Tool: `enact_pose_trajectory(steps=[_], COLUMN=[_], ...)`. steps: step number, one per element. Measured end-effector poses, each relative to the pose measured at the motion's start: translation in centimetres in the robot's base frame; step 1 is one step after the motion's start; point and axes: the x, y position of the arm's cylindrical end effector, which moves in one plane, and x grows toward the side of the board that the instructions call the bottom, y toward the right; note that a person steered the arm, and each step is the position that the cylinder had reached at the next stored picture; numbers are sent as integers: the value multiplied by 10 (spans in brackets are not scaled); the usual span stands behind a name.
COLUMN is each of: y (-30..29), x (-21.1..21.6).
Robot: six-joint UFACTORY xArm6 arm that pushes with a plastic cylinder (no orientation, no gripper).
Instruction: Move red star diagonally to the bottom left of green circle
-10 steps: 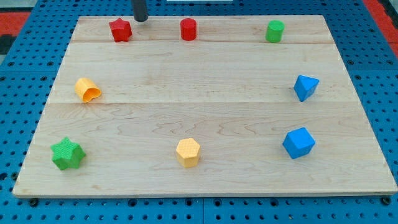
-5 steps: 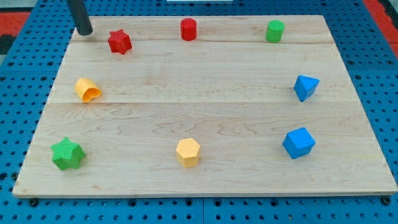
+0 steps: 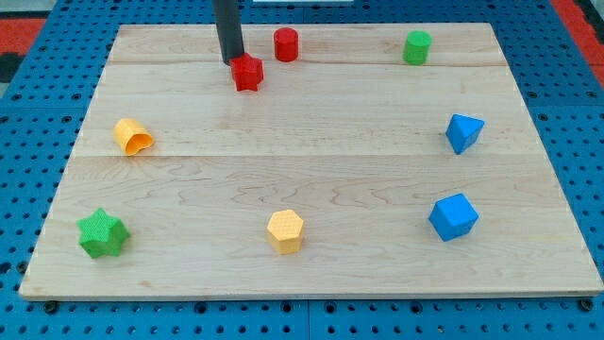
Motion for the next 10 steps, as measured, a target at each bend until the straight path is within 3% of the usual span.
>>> enact_pose_trajectory(steps=[5,8,9,10], y=[-31,54,-12,32], x=[-14,62,78,142])
